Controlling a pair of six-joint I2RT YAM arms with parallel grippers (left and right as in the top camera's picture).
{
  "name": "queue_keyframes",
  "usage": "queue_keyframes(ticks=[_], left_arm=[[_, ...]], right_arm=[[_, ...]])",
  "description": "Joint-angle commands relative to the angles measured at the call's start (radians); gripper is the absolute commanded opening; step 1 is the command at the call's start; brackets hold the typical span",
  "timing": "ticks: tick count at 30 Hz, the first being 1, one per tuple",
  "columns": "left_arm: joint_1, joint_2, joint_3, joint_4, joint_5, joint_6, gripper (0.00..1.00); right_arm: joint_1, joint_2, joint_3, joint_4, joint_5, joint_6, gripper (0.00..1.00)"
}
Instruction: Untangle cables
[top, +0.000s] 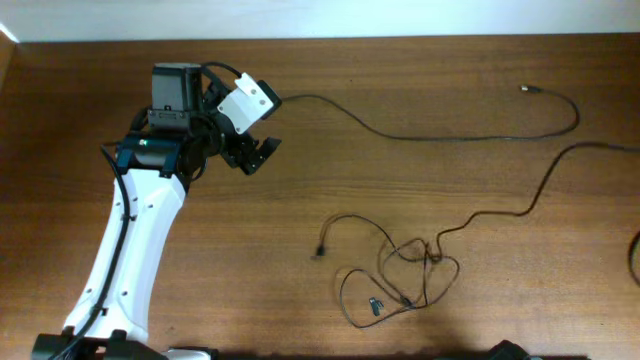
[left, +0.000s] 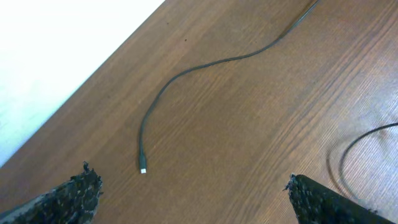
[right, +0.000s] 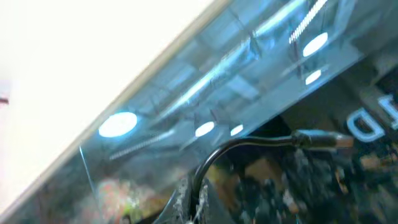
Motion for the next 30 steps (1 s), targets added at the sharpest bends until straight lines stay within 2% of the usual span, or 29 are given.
queue_keyframes(ticks=[1, 5, 12, 21, 26, 30], left_arm=[[0.004, -0.010, 0.008, 0.002, 0.014, -0.006, 0.99], [0.004, -0.010, 0.008, 0.002, 0.014, -0.006, 0.99], [0.004, -0.010, 0.008, 0.002, 0.014, -0.006, 0.99], [0.004, -0.010, 0.008, 0.001, 0.012, -0.008, 0.99], [-0.027, -0.008, 0.008, -0.064, 0.362, -0.010, 0.99], [-0.145, 0.036, 0.007, -0.123, 0.388, -0.009, 0.99]], right_arm=[[0.005, 0.033, 0.006, 0.118, 0.032, -0.135, 0.04], [0.005, 0.070, 0.006, 0.237, 0.036, -0.233, 0.04], [0.005, 0.114, 0.006, 0.182, 0.072, -0.326, 0.04], [0.005, 0.156, 0.006, 0.165, 0.089, -0.327, 0.04], [0.005, 0.156, 0.006, 0.132, 0.117, -0.356, 0.04], [0.005, 0.156, 0.006, 0.105, 0.118, -0.356, 0.04]])
